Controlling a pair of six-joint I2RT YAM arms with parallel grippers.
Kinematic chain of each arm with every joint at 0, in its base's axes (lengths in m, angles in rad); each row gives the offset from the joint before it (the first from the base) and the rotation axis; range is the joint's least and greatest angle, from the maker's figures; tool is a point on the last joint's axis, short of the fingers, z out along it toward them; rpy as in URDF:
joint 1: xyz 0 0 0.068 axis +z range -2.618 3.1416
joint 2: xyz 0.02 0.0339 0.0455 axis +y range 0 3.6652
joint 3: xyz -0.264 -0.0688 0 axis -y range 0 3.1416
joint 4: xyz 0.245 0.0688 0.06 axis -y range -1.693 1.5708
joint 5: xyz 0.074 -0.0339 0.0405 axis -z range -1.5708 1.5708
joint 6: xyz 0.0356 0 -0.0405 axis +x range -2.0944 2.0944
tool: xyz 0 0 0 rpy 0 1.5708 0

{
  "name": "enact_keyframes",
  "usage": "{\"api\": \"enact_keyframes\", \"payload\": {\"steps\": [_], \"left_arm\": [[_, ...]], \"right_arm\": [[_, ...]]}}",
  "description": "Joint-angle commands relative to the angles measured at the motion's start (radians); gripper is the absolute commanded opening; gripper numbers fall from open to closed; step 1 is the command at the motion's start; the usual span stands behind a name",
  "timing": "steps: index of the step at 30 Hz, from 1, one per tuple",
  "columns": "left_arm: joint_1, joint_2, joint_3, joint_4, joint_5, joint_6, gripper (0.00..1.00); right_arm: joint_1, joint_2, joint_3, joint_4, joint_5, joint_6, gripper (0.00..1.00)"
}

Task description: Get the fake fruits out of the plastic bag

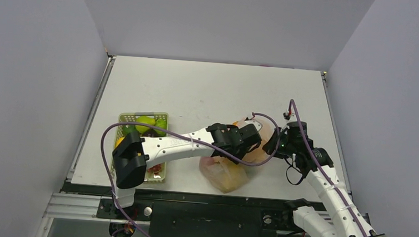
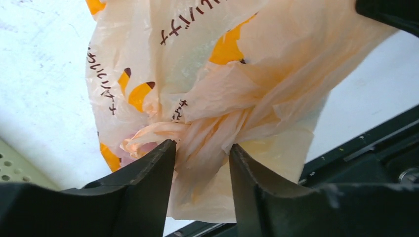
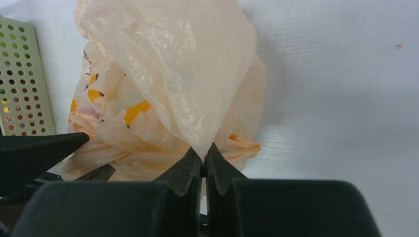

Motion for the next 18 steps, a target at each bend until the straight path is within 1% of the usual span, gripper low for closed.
{"api": "enact_keyframes", "payload": {"steps": [1, 2, 3, 4, 5, 6, 7, 8, 9, 10, 11, 12, 13, 14, 15, 16, 17, 18], "left_arm": [[0.001, 0.021, 0.069, -0.068, -0.111, -0.033, 0.28], [0.002, 0.009, 0.062, -0.064, -0.129, -0.049, 0.24], [0.002, 0.000, 0.050, -0.059, -0.135, -0.056, 0.16], [0.002, -0.023, 0.026, -0.041, -0.140, -0.070, 0.13], [0.003, -0.039, 0.009, -0.027, -0.138, -0.077, 0.05], [0.006, -0.074, -0.032, 0.011, -0.127, -0.088, 0.01], [0.008, -0.095, -0.055, 0.033, -0.119, -0.092, 0.00], [0.014, -0.141, -0.110, 0.091, -0.095, -0.100, 0.00], [0.018, -0.165, -0.142, 0.123, -0.054, -0.104, 0.00], [0.030, -0.217, -0.205, 0.202, -0.030, -0.110, 0.00], [0.037, -0.244, -0.243, 0.247, 0.028, -0.120, 0.00], [0.058, -0.301, -0.320, 0.342, 0.058, -0.129, 0.00], [0.070, -0.359, -0.401, 0.445, 0.129, -0.149, 0.00], [0.098, -0.387, -0.447, 0.505, 0.168, -0.163, 0.00], [0.113, -0.447, -0.543, 0.633, 0.240, -0.195, 0.00], [0.150, -0.478, -0.593, 0.703, 0.280, -0.219, 0.00], [0.170, -0.533, -0.701, 0.882, 0.367, -0.276, 0.00], [0.213, -0.559, -0.757, 0.981, 0.414, -0.311, 0.00]], "right_arm": [[-0.007, -0.016, -0.011, 0.044, -0.024, 0.038, 0.00], [-0.008, -0.023, -0.008, 0.038, -0.016, 0.039, 0.00], [-0.007, -0.024, -0.004, 0.032, 0.008, 0.039, 0.00], [-0.007, -0.027, 0.004, 0.018, 0.021, 0.039, 0.00], [-0.008, -0.027, 0.008, 0.003, 0.045, 0.039, 0.00], [-0.011, -0.026, 0.016, -0.002, 0.053, 0.040, 0.00], [-0.015, -0.026, 0.018, -0.007, 0.060, 0.040, 0.00], [-0.018, -0.025, 0.022, -0.008, 0.060, 0.040, 0.00], [-0.023, -0.027, 0.025, -0.009, 0.058, 0.040, 0.00], [-0.025, -0.024, 0.026, -0.009, 0.054, 0.040, 0.00], [-0.030, -0.021, 0.030, -0.009, 0.047, 0.039, 0.00], [-0.034, -0.018, 0.031, -0.009, 0.036, 0.040, 0.00], [-0.045, -0.012, 0.031, -0.008, 0.025, 0.038, 0.00], [-0.057, -0.007, 0.030, -0.007, -0.002, 0.039, 0.00], [-0.066, 0.003, 0.026, -0.001, -0.021, 0.042, 0.00], [-0.088, 0.008, 0.024, 0.009, -0.072, 0.043, 0.00], [-0.101, 0.019, 0.013, 0.015, -0.103, 0.049, 0.00], [-0.132, 0.025, 0.006, 0.037, -0.178, 0.053, 0.00]]}}
